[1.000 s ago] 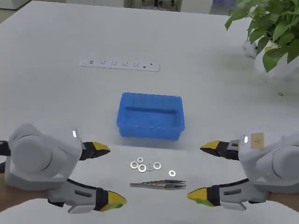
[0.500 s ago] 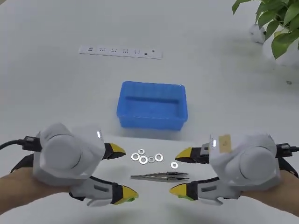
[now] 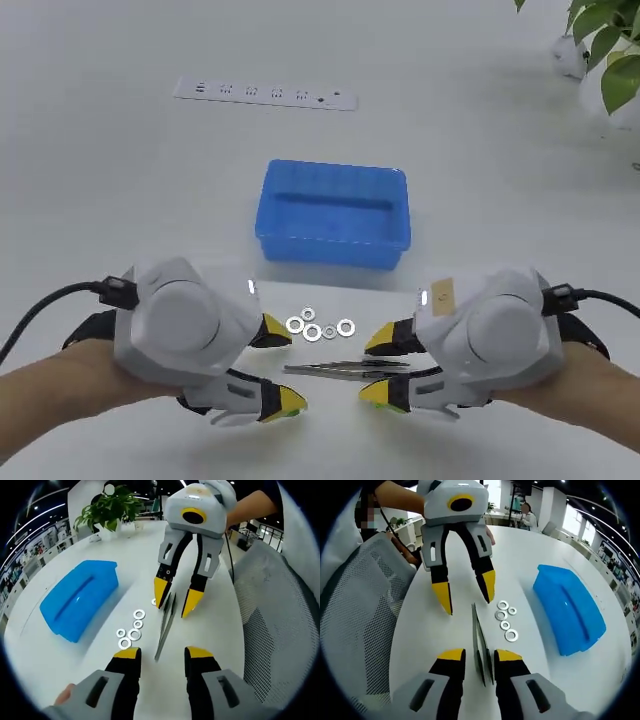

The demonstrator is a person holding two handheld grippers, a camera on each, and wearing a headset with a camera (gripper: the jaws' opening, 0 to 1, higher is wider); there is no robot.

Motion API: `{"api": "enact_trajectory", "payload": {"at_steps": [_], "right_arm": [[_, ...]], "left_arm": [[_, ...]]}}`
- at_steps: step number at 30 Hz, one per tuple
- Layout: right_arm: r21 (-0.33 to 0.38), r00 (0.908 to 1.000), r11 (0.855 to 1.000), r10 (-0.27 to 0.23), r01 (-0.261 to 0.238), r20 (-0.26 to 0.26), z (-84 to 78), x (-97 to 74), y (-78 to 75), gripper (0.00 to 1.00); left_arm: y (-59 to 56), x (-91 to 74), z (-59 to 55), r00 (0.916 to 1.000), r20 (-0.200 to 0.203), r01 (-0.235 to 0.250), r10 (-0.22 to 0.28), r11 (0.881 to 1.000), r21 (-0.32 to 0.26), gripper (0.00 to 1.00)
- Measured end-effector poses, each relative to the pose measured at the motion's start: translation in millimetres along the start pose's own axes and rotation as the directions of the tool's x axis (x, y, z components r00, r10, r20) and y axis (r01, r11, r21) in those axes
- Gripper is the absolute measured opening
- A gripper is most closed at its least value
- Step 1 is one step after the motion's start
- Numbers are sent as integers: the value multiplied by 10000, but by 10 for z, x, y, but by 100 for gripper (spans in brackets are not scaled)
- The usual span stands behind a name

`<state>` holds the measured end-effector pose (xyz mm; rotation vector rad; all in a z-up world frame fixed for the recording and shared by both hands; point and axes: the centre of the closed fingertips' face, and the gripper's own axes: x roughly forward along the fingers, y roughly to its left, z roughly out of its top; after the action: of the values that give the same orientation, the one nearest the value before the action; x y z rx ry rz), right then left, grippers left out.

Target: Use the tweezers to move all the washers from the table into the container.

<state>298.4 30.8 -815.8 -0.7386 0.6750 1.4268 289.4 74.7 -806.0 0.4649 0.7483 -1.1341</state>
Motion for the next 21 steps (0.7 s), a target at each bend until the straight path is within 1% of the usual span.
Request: {"api": "enact_trajectory", "payload": {"at_steps": [1,2,3,6,11,14,15,16,19,21], "right_arm": [[-140,10000,9999,-12,11,-50,-9,8,-6,20],[-15,9998,9999,166,-166,-58,-13,13,9,19],[74,9998,9998,205,-206,14,1,14,-5,19],[-140,9996,9996,248,-249,-106,-12,15,-7,18],[-171,9995,9996,233,-237,-226,-16,13,6,17],[-272,9992,9993,255,-263,-292,-14,15,24,15],[-275,9992,9993,248,-257,-316,-14,15,26,15],[-284,9991,9993,244,-254,-336,-14,15,26,15],[-289,9989,9992,253,-264,-404,-10,18,23,14],[-354,9986,9990,263,-279,-453,-7,20,23,14]], "left_arm": [[-6,6,3,10000,-20,31,-31,10000,58,37],[-11,10,4,10000,-40,68,-67,9999,84,36],[-12,19,5,9999,-92,82,-80,9999,129,36],[-12,39,-9,9994,-302,160,-150,9992,356,35],[-19,67,-13,9982,-537,285,-249,9972,690,32],[-23,83,-27,9971,-691,359,-307,9965,753,31],[-19,82,-16,9974,-659,357,-302,9959,833,29],[-25,83,-20,9969,-715,395,-338,9960,802,28],[-5,99,-1,9963,-795,405,-336,9955,861,26],[18,109,5,9957,-870,380,-306,9956,857,23]]}}
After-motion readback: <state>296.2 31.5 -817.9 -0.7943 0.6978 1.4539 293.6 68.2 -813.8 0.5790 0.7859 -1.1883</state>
